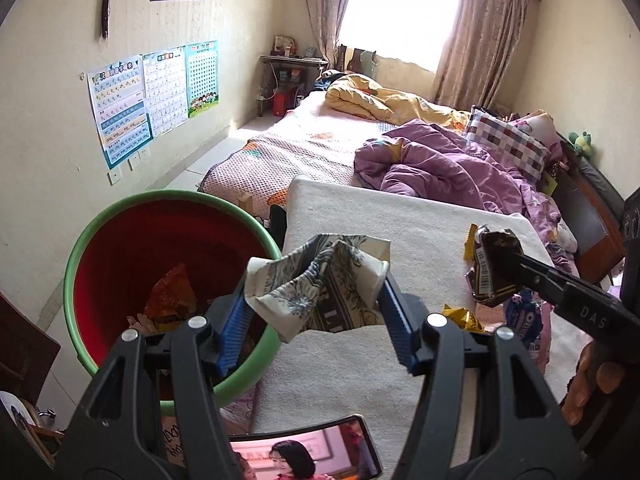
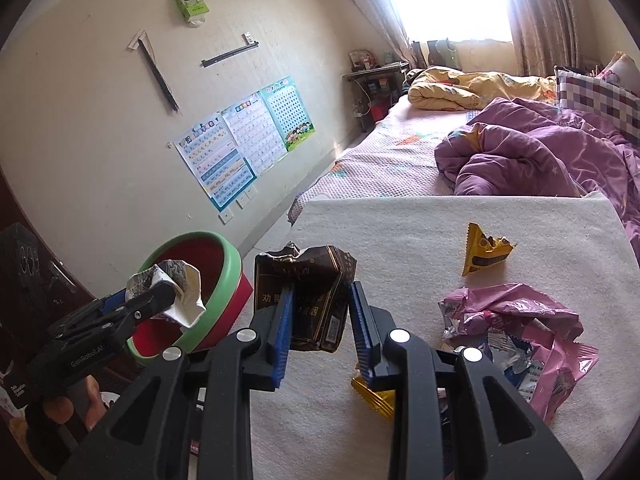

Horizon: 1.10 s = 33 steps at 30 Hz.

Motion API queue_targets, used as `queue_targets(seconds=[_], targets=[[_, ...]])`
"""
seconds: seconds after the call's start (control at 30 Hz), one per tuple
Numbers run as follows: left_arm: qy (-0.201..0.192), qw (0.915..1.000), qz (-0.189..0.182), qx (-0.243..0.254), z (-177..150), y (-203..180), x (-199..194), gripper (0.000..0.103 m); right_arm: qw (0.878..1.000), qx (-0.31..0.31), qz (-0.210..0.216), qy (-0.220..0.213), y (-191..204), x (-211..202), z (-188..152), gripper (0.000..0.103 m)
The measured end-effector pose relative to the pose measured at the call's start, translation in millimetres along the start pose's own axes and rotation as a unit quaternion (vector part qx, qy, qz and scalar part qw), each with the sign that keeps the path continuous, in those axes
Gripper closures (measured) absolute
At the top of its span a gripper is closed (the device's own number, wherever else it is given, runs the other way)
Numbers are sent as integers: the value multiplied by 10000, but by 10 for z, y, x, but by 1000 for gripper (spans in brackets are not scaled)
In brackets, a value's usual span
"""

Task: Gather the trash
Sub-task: 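Carry the printed paper and brown wrapper over the red bin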

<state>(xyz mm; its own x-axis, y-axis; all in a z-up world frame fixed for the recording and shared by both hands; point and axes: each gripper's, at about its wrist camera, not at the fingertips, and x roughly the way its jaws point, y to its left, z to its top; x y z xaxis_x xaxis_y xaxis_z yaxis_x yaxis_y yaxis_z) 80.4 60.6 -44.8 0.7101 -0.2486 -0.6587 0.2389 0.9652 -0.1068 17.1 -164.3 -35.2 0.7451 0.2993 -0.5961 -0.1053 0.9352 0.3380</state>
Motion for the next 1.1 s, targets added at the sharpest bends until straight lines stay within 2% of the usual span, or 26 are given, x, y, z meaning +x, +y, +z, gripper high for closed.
queue_targets(seconds=[0.4,1.1], targets=[[-110,9994,252,-188,49,487,-104,45,9999,-76,29,72,265,110,-26,76],[-109,9993,301,-210,11,872,-193,45,9997,-214,139,38,790,254,-10,75]])
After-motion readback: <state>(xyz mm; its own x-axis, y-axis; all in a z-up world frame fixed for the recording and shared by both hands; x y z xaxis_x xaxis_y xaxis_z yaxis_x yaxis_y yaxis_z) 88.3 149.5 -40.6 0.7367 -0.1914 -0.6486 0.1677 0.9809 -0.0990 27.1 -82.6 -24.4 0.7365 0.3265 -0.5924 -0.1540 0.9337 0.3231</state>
